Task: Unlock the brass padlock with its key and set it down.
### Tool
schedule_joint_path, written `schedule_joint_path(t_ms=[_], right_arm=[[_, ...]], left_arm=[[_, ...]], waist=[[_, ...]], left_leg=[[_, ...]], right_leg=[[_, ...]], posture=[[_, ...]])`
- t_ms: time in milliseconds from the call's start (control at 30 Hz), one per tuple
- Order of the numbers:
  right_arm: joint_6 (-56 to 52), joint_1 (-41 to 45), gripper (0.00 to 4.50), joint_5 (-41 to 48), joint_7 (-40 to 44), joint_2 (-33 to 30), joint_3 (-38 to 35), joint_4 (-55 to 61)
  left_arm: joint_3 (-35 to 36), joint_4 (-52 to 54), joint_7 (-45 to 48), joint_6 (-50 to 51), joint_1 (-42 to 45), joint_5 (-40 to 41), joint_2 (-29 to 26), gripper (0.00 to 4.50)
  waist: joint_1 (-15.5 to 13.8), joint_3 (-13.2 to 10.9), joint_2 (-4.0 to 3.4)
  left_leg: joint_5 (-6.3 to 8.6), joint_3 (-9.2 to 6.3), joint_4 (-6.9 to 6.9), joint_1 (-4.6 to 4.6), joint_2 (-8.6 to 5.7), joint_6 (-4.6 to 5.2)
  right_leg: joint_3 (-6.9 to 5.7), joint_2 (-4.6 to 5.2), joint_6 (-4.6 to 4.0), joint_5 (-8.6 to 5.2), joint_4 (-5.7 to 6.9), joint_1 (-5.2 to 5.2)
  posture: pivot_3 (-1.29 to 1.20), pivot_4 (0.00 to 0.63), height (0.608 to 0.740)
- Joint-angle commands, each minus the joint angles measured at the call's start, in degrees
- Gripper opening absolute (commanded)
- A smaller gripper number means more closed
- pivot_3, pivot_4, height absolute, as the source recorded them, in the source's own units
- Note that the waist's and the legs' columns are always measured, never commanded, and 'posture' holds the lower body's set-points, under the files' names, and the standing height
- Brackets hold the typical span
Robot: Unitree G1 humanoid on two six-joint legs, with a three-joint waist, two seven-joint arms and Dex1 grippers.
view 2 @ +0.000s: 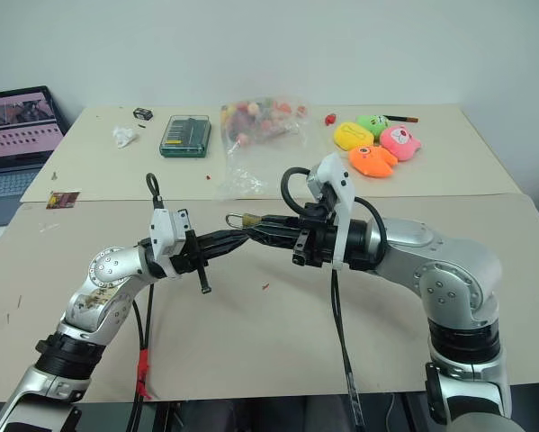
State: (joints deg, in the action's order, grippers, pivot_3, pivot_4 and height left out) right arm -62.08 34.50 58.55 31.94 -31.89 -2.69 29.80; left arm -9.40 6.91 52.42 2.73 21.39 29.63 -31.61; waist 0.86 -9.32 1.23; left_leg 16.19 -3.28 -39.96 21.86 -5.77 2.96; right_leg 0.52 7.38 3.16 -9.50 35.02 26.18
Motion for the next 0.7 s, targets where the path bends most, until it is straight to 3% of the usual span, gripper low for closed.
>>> schedule_joint_path(t_ms=[33,700], right_arm=[[1.2,-0.2,0.14,0.4,0.3,-0.5,-0.3,1.7],[1.3,1.8,0.14,-0.9,-0.5,-0.8,1.4,1.3]], left_arm=[[2.5,3.7,-0.1,3.3,0.5,2.2,0.8,0.07],[4.6,9.9,0.9,11.6,-1.8,3.3,2.0,0.07]], waist=[[0.0,0.0,0.0],[-0.1,0.0,0.0]], left_leg=[[0.0,0.0,0.0,-0.01,0.0,0.0],[-0.01,0.0,0.01,0.0,0.01,-0.01]], right_leg=[[0.0,0.0,0.0,0.0,0.0,0.0],[0.0,0.0,0.0,0.0,-0.03,0.0]], posture=[[0.0,0.15,0.74],[0.0,0.15,0.74]])
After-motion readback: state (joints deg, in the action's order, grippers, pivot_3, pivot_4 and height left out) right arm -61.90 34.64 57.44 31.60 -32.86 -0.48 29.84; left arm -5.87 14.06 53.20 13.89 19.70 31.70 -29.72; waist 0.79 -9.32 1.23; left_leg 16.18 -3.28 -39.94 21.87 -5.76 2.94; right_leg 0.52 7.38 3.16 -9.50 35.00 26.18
